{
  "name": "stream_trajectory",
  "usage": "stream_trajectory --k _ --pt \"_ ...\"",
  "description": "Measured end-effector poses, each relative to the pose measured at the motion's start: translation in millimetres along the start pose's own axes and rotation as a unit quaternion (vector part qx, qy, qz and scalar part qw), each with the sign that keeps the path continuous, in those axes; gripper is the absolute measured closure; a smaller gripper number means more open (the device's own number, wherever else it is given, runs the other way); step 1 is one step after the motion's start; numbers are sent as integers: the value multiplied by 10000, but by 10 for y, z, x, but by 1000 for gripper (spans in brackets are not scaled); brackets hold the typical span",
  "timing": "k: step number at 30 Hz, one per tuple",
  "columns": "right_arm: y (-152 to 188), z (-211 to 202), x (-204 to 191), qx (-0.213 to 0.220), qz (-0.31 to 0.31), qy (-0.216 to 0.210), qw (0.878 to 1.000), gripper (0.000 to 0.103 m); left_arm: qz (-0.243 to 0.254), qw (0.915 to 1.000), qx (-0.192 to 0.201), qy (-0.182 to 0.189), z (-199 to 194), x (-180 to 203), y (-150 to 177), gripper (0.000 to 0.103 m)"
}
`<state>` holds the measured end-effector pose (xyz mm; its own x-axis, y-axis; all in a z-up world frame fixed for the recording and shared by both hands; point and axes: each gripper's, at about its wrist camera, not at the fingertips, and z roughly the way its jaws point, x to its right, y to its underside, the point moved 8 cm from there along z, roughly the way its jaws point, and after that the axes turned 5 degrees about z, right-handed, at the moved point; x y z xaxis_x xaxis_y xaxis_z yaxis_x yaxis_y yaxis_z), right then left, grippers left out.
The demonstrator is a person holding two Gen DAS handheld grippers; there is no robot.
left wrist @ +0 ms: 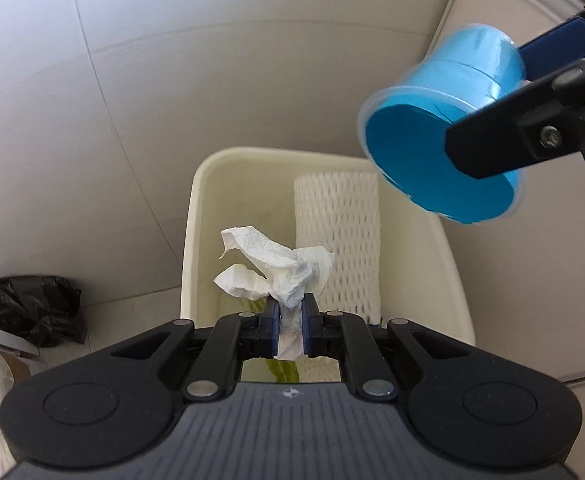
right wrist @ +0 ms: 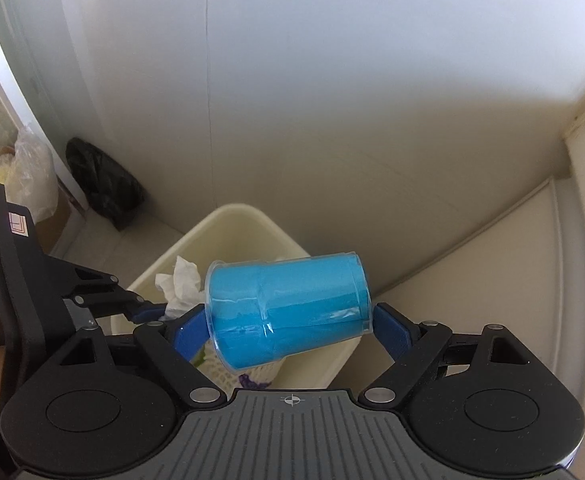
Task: Collect trash
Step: 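Carry the tissue and blue cup down over the cream wastebasket, then open both tools to drop the tissue and blue cup into the wastebasket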
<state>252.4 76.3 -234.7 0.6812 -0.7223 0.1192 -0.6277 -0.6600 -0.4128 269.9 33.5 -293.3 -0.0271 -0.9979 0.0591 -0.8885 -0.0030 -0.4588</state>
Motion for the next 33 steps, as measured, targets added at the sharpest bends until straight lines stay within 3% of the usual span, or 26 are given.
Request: stream_trajectory --k 9,20,25,29,33 --pt "109 136 -64 -348 -70 68 9993 15 -210 9998 -29 20 220 -66 55 91" --pt "235 136 -90 -495 -429 251 9975 14 -348 9994 -29 56 138 -159 136 87" --pt "257 148 -92 -560 -484 273 9969 14 -357 9993 22 61 84 -145 138 79" --pt "282 196 -127 -664 -569 343 9956 13 -292 9994 132 85 92 -135 124 58" --pt "296 204 -134 -714 -631 379 9947 12 -165 9997 148 93 56 -99 123 51"
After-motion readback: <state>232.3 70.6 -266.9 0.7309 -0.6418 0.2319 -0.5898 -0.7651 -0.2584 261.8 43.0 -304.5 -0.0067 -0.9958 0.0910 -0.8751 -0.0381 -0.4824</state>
